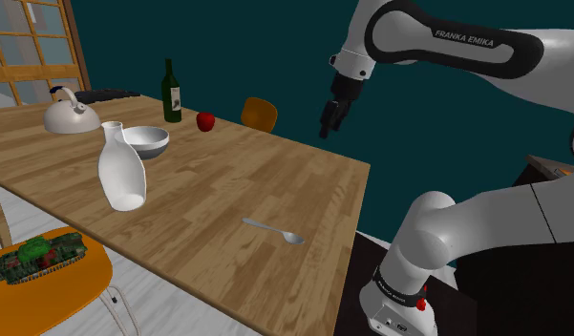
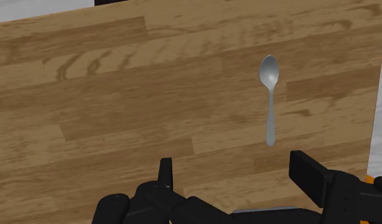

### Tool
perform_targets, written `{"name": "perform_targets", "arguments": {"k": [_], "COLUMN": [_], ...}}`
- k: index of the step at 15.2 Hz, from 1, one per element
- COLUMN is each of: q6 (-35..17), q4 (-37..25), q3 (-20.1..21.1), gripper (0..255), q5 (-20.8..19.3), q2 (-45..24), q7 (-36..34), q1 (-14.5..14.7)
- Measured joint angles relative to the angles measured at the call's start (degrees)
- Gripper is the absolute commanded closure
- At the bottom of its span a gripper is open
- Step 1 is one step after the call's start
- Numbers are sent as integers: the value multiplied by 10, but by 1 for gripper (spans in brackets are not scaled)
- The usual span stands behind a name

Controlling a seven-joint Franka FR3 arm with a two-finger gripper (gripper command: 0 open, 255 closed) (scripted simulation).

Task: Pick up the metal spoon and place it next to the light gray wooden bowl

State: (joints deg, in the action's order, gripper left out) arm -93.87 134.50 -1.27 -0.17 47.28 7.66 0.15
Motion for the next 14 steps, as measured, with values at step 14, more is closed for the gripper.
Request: {"name": "perform_targets", "arguments": {"k": [14], "q6": [-233], "q4": [210], "q3": [73], "gripper": [0], "q5": [86], "q2": [12], "q7": [-84], "q1": [41]}}
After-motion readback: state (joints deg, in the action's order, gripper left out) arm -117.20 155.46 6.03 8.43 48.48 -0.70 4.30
